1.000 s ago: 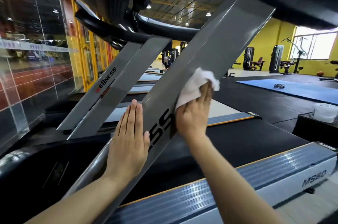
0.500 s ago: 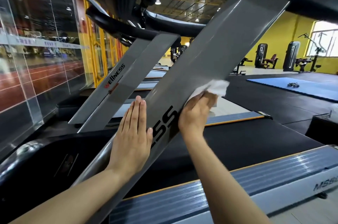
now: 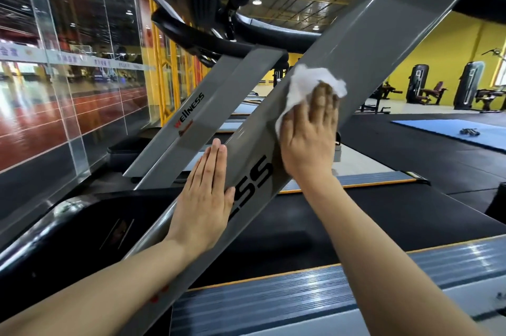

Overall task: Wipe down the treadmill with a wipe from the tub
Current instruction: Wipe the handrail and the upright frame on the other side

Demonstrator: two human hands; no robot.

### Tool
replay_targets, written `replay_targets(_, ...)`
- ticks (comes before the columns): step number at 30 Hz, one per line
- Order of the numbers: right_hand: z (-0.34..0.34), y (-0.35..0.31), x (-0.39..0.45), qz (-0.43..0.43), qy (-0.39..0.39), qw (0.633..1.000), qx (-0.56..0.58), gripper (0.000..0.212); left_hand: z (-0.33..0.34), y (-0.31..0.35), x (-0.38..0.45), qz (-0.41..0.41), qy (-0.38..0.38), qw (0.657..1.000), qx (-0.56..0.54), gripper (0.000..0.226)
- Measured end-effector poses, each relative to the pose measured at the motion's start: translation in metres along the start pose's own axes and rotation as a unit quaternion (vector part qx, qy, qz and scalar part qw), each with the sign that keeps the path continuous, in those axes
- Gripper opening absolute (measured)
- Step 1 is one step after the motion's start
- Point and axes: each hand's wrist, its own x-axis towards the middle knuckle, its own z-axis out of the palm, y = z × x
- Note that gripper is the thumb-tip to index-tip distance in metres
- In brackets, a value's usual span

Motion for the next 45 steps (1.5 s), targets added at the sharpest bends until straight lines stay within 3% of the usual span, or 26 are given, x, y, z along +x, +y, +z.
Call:
replay_targets(4, 0.006, -0.029, -0.052, -0.218, -0.087, 0.972, -0.020, 0.042, -0.010, -0.006, 0.002, -0.010, -0.037, 0.996, -0.085, 0.083)
replay_targets(6, 0.002, -0.030, -0.065, -0.275, -0.107, 0.955, -0.028, 0.042, -0.017, -0.012, -0.017, -0.029, -0.043, 0.992, -0.115, 0.080)
replay_targets(8, -0.003, -0.028, -0.051, -0.266, -0.089, 0.959, -0.046, 0.043, -0.019, -0.022, -0.055, -0.061, -0.044, 0.993, -0.090, 0.071)
replay_targets(11, -0.007, -0.029, -0.016, -0.175, -0.050, 0.981, -0.068, 0.048, -0.018, -0.046, -0.100, -0.161, -0.080, 0.980, -0.090, 0.071)
replay_targets(13, -0.004, -0.040, -0.014, -0.157, -0.054, 0.983, -0.075, 0.050, -0.019, -0.057, -0.108, -0.175, -0.113, 0.972, -0.105, 0.072)
replay_targets(16, 0.012, -0.066, -0.061, -0.243, -0.090, 0.964, -0.056, 0.055, -0.019, -0.056, -0.107, -0.156, -0.119, 0.976, -0.094, 0.074)
replay_targets(19, 0.022, -0.084, -0.122, -0.395, -0.164, 0.903, -0.052, 0.062, -0.015, -0.055, -0.107, -0.160, -0.119, 0.976, -0.091, 0.075)
replay_targets(22, 0.022, -0.073, -0.123, -0.435, -0.172, 0.883, -0.029, 0.061, -0.015, -0.050, -0.106, -0.184, -0.101, 0.972, -0.106, 0.073)
replay_targets(24, 0.022, -0.053, -0.102, -0.381, -0.120, 0.917, -0.027, 0.052, -0.014, -0.045, -0.106, -0.179, -0.095, 0.974, -0.106, 0.072)
replay_targets(27, 0.018, -0.017, -0.071, -0.223, -0.025, 0.973, -0.054, 0.041, -0.009, -0.045, -0.107, -0.189, -0.086, 0.972, -0.112, 0.073)
replay_targets(31, 0.029, -0.019, -0.085, -0.112, -0.007, 0.993, -0.038, 0.052, -0.003, -0.052, -0.110, -0.195, -0.082, 0.972, -0.099, 0.075)
replay_targets(34, 0.038, -0.052, -0.131, -0.097, -0.039, 0.994, -0.015, 0.045, -0.004, -0.057, -0.113, -0.174, -0.076, 0.978, -0.081, 0.076)
replay_targets(38, 0.036, -0.084, -0.208, -0.202, -0.140, 0.969, -0.002, 0.032, -0.002, -0.077, -0.111, -0.107, -0.084, 0.990, -0.048, 0.082)
replay_targets(40, 0.034, -0.078, -0.209, -0.183, -0.148, 0.972, -0.014, 0.033, 0.000, -0.088, -0.109, -0.059, -0.078, 0.995, -0.023, 0.076)
replay_targets(43, 0.036, -0.068, -0.167, 0.023, -0.056, 0.995, -0.078, 0.054, 0.004, -0.100, -0.107, -0.023, -0.079, 0.996, -0.042, 0.078)
replay_targets(45, 0.034, -0.068, -0.131, 0.173, -0.024, 0.983, -0.050, 0.066, 0.009, -0.103, -0.107, -0.013, -0.071, 0.995, -0.072, 0.079)
